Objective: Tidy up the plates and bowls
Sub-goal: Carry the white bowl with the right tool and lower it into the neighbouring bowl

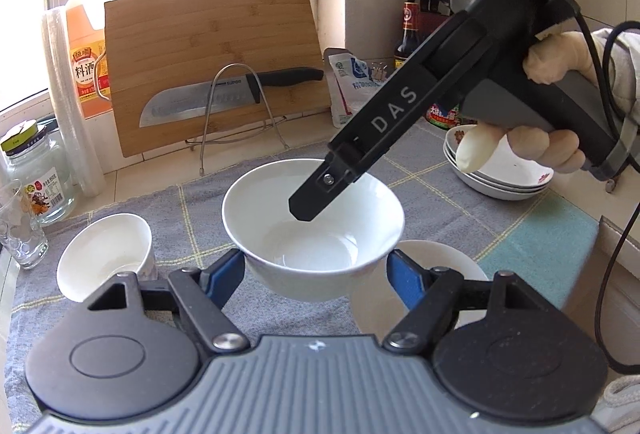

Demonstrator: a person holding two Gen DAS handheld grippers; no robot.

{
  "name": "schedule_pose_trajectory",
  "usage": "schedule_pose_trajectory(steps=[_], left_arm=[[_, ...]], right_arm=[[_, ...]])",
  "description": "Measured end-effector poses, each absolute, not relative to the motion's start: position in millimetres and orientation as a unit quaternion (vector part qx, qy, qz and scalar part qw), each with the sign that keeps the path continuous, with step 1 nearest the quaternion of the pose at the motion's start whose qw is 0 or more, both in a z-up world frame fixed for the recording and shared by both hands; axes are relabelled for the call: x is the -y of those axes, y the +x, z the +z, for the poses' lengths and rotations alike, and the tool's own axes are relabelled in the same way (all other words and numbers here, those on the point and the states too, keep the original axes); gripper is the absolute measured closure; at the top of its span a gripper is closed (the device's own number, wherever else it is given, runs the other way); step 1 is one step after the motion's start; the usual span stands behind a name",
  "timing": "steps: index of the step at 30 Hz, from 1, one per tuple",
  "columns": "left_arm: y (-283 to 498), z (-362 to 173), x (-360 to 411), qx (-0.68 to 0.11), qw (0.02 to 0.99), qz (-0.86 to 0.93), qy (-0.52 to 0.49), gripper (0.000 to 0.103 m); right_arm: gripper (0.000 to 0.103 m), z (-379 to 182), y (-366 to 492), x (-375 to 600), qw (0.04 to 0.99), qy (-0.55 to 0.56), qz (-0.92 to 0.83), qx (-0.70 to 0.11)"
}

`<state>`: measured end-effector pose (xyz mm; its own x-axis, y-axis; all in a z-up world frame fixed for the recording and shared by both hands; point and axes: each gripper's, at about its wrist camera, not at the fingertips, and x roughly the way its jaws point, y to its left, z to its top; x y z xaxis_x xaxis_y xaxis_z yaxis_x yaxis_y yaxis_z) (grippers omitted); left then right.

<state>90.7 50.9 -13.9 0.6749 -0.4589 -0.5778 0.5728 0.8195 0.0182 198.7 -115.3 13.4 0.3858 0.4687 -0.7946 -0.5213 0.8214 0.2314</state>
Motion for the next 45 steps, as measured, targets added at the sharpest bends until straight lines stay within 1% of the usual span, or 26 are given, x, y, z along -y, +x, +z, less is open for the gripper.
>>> schedule_pose_trajectory(steps=[17,45], left_arm=[[61,-20,-33,-0.295,0.882,-0.350,0.110,0.025],[62,-31,-30,-0.335,0.853,-0.383,0.115,0.025]], right_arm=[[0.042,9,149,152,0.844,0.008,0.247,-0.477],[0.040,-12,132,163,0.833,0.029,0.224,-0.505]])
